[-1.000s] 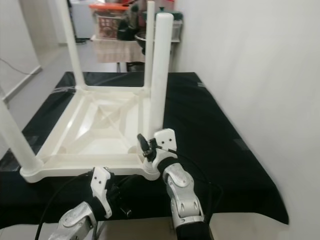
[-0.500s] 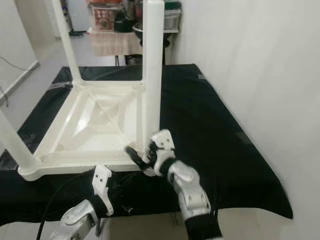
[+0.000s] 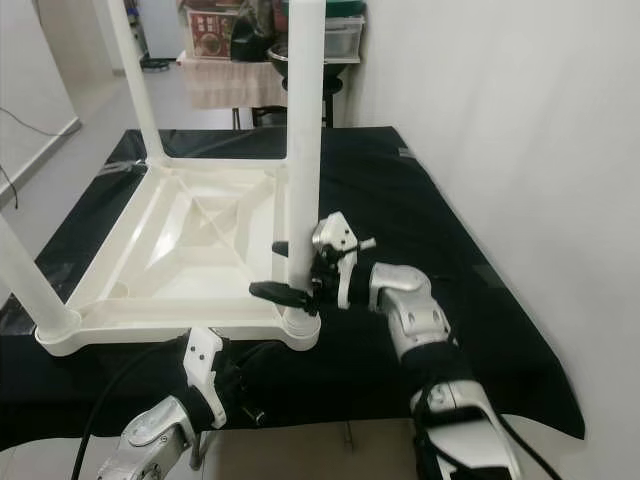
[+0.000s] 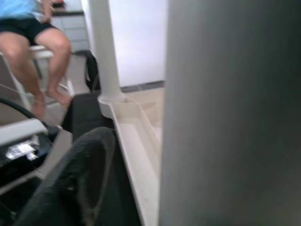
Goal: Building children table
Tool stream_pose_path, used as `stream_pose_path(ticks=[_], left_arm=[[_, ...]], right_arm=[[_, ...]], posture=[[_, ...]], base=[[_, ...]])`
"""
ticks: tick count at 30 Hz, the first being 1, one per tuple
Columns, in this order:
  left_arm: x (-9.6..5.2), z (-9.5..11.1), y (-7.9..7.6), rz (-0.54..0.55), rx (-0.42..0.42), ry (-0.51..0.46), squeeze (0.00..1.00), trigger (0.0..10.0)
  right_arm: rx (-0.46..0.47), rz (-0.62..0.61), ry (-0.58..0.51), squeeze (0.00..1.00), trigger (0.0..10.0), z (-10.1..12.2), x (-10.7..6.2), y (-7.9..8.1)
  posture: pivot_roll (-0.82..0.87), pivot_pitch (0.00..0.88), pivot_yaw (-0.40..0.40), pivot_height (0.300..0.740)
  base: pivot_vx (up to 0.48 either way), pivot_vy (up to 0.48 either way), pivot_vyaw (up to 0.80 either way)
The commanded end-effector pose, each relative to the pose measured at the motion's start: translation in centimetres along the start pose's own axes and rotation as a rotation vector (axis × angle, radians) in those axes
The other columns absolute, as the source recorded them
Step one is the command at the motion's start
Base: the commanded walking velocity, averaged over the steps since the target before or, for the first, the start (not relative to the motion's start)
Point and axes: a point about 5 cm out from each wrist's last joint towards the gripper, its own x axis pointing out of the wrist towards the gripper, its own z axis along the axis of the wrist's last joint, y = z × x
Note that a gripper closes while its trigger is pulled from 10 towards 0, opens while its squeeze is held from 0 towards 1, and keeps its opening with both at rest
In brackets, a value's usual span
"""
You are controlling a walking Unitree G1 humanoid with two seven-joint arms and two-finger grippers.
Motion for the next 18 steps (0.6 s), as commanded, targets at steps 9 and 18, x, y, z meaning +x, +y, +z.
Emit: stream_pose_path(ticks=[9, 18], left_arm=[[-0.1, -0.4, 0.0, 0.005, -0.008, 0.019, 0.0, 10.0], [-0.5, -0.3, 0.0, -0.001, -0.014, 0.02, 0.0, 10.0]], right_arm=[[0.023, -0.041, -0.036, 0.0, 0.0, -1.2, -1.0, -0.2], [0.055, -0.669, 0.035, 0.0, 0.0, -4.9, -1.4, -0.4]], posture=[[0.01, 0.0, -0.047, 0.74], [0.0, 0.0, -0.046, 0.74]], base=[[0.0, 0.0, 0.0], [0.0, 0.0, 0.0]])
